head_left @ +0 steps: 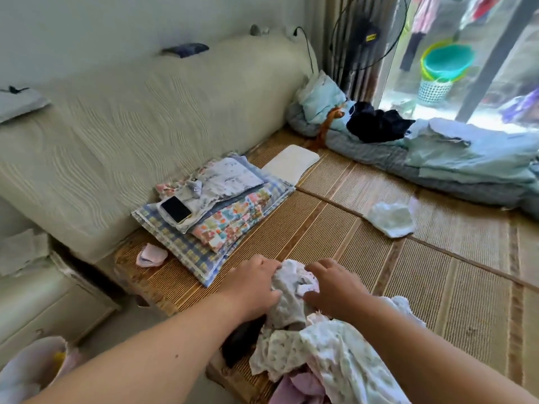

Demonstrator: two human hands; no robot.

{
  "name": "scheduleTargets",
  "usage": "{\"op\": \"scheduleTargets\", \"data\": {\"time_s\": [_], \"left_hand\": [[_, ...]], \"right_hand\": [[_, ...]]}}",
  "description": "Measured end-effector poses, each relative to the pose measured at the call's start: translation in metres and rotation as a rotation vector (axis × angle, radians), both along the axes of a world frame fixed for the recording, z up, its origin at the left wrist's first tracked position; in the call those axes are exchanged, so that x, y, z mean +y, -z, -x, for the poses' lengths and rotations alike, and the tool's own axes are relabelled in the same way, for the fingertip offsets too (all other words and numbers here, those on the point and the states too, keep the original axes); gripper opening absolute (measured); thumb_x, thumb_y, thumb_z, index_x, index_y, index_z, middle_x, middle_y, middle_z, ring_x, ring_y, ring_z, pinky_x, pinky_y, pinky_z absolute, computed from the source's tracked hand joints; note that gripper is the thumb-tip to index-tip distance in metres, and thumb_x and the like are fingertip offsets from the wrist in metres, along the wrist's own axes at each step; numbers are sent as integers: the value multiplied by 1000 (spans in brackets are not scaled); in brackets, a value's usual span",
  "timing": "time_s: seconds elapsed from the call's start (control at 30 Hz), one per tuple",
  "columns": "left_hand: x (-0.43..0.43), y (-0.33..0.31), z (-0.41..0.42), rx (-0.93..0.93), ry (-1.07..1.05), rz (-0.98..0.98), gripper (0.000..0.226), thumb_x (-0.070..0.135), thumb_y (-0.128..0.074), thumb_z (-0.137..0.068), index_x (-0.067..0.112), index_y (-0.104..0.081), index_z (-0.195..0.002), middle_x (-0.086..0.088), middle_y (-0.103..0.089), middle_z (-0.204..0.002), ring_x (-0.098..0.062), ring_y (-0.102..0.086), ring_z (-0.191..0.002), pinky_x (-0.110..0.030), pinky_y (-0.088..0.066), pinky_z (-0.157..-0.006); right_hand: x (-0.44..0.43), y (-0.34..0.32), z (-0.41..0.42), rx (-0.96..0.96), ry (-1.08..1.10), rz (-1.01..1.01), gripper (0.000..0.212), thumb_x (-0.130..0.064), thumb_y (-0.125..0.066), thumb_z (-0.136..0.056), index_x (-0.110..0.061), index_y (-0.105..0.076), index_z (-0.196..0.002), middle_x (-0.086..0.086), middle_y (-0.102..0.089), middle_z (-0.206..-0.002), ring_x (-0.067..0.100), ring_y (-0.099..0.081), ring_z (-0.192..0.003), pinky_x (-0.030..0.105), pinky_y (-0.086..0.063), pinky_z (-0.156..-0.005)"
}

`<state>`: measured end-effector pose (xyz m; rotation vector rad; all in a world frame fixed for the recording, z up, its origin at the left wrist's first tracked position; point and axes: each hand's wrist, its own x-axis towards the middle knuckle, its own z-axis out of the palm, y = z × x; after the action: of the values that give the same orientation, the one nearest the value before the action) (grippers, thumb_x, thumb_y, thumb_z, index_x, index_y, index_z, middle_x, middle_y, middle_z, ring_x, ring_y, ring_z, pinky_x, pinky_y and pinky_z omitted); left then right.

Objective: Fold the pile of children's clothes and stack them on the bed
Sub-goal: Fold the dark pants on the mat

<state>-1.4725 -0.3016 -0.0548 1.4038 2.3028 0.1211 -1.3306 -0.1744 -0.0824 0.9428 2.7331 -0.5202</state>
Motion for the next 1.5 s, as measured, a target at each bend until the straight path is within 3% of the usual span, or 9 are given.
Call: {"op": "scheduleTargets", "data": {"time_s": [0.17,0.37,0.63,0.77,0.83,0.93,1.1,1.3,1.5], "left_hand": [[57,11,22,9,186,-1,59,47,-53,-87,32,-37,-142,4,-41,-140,-17,-43,-126,-40,-39,-104],[116,43,43,-28,477,-24,60,44,-57,-88,32,-37,-143,6,-41,-142,-14,-42,-129,-36,-38,-107],[125,94,104,-180,710,-93,56,46,-55,-88,33,-39,-140,9,-43,-138,-13,-41,-128,-33,-37,-107],[120,132,118,-236,717,-203,57,46,-56,-87,35,-39,-141,12,-40,-140,-10,-36,-131,-33,-34,-110],[127,159,119,-227,721,-264,58,46,-56,-87,36,-38,-141,13,-37,-142,-10,-33,-133,-33,-31,-111],[139,216,117,-279,701,-380,56,42,-59,-87,33,-42,-140,15,-38,-141,-4,-32,-132,-16,-24,-107],[167,302,116,-317,665,-637,52,40,-65,-83,33,-50,-133,17,-44,-132,8,-30,-119,-2,-18,-95],[166,365,114,-304,670,-924,50,47,-54,-76,37,-50,-125,24,-42,-119,13,-39,-109,-4,-29,-91],[103,370,117,-175,694,-1025,52,48,-52,-74,36,-47,-125,9,-53,-125,-2,-45,-110,-21,-41,-91]], "right_hand": [[23,8,-2,30,185,3,64,-47,-60,-83,-34,-35,-141,-3,-40,-143,22,-46,-127,40,-43,-100],[21,30,2,50,526,18,90,-55,-73,-71,-37,-27,-146,-6,-38,-146,19,-42,-131,41,-39,-104],[-26,75,66,-39,888,-10,80,-58,-58,-80,-37,-21,-148,-6,-35,-146,18,-34,-135,50,-26,-111],[-27,111,93,45,927,-51,72,-53,-56,-83,-38,-23,-145,-5,-35,-146,20,-39,-133,48,-32,-105],[-23,135,102,124,926,-114,67,-52,-58,-73,-37,-34,-134,1,-51,-135,26,-53,-122,52,-43,-93],[-10,191,103,165,926,-171,64,-58,-48,-69,-34,-43,-128,4,-60,-127,28,-59,-115,54,-49,-87],[20,272,101,324,880,-240,83,-69,-24,-68,-37,-36,-143,-8,-35,-148,14,-29,-139,40,-24,-113],[19,318,100,347,793,-413,77,-66,-31,-69,-42,-29,-142,-5,-36,-150,17,-31,-140,51,-25,-112],[-46,305,94,219,746,-480,73,-60,-50,-85,-45,-13,-146,-8,-17,-156,16,-14,-145,52,-10,-115]]}}
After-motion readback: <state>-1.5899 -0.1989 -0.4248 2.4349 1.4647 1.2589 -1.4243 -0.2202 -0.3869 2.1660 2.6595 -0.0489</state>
